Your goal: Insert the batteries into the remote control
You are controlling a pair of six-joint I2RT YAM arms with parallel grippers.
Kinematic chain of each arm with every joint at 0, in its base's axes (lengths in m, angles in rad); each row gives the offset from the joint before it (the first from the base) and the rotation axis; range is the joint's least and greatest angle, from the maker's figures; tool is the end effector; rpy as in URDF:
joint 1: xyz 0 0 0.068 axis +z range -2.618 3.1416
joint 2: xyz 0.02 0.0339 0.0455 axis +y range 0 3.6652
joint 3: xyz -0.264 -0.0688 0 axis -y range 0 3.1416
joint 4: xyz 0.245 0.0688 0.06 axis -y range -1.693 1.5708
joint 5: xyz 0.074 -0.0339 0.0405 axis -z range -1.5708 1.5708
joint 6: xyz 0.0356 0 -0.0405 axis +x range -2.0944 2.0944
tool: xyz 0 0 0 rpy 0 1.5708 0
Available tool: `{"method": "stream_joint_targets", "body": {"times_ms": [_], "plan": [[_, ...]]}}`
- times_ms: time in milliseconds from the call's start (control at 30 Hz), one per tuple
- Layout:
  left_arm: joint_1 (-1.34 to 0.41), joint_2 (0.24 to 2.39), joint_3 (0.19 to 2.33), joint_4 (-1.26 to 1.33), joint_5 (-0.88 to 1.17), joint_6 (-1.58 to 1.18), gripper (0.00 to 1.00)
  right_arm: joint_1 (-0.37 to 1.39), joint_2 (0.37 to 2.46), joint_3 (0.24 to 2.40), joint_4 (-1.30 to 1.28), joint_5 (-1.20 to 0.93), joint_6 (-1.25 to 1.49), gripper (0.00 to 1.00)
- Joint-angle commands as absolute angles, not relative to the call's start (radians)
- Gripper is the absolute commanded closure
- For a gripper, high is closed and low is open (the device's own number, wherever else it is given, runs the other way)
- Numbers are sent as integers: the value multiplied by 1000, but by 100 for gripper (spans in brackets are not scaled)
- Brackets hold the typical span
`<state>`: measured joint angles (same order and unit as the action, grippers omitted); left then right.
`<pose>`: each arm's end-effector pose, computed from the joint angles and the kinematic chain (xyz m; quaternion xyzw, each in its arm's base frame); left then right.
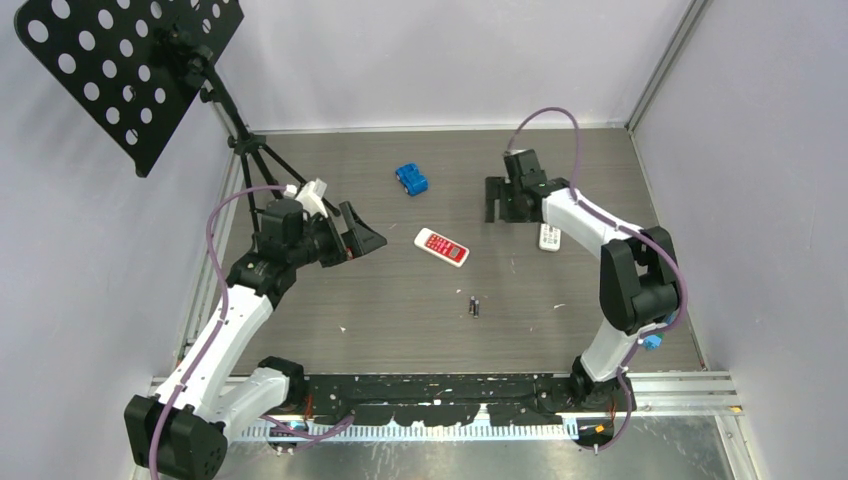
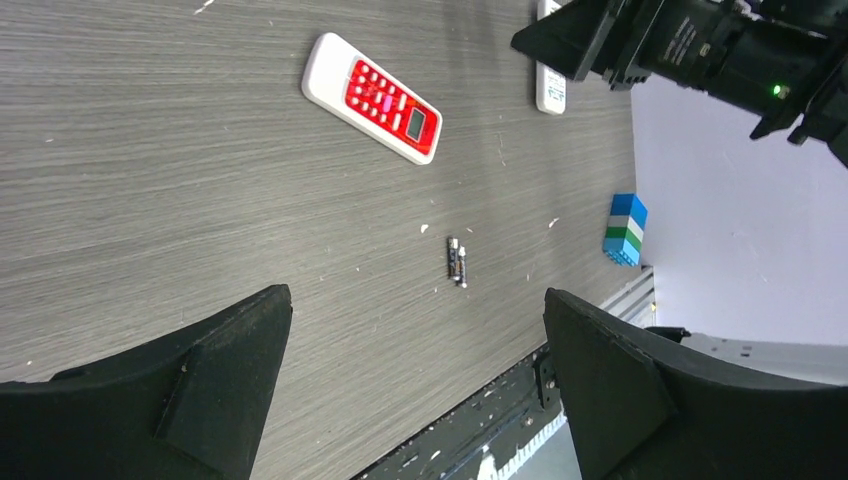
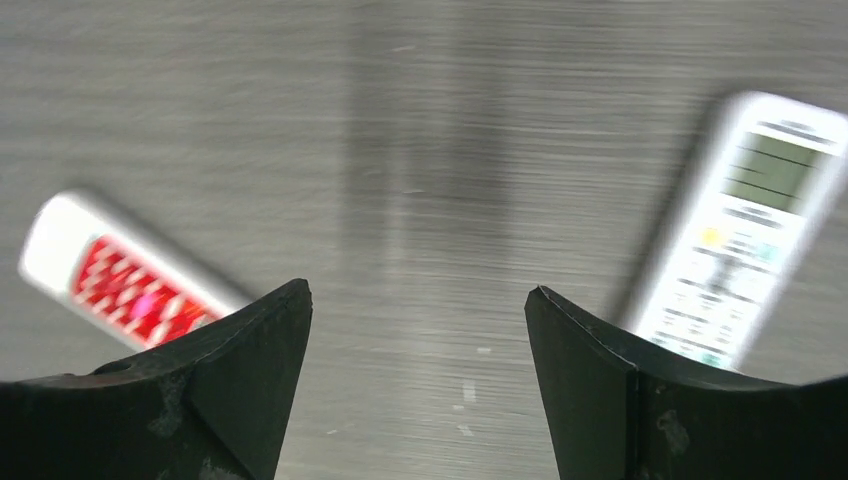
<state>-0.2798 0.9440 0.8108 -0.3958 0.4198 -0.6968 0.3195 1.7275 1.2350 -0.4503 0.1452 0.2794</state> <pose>0.1958 -0.0714 0.3005 -0.0742 0.8514 -0.3879 0.3451 0.3525 0.1112 0.2229 0.0034 0.9489 0.0250 0.3147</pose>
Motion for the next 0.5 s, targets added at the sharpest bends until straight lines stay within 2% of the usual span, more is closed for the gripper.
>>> {"method": "stream_joint_targets", "body": {"times_ms": [0, 267, 467], "plan": [[-276, 920, 825, -392, 370, -680, 0, 436, 1726, 1211, -332, -69, 147, 15], [-276, 920, 825, -409, 359, -675, 0, 557, 1814, 1223, -284, -148, -68, 12], [-275, 932, 829, -408, 362, -673, 0, 581, 1904, 1293, -335, -103, -189, 11]]}}
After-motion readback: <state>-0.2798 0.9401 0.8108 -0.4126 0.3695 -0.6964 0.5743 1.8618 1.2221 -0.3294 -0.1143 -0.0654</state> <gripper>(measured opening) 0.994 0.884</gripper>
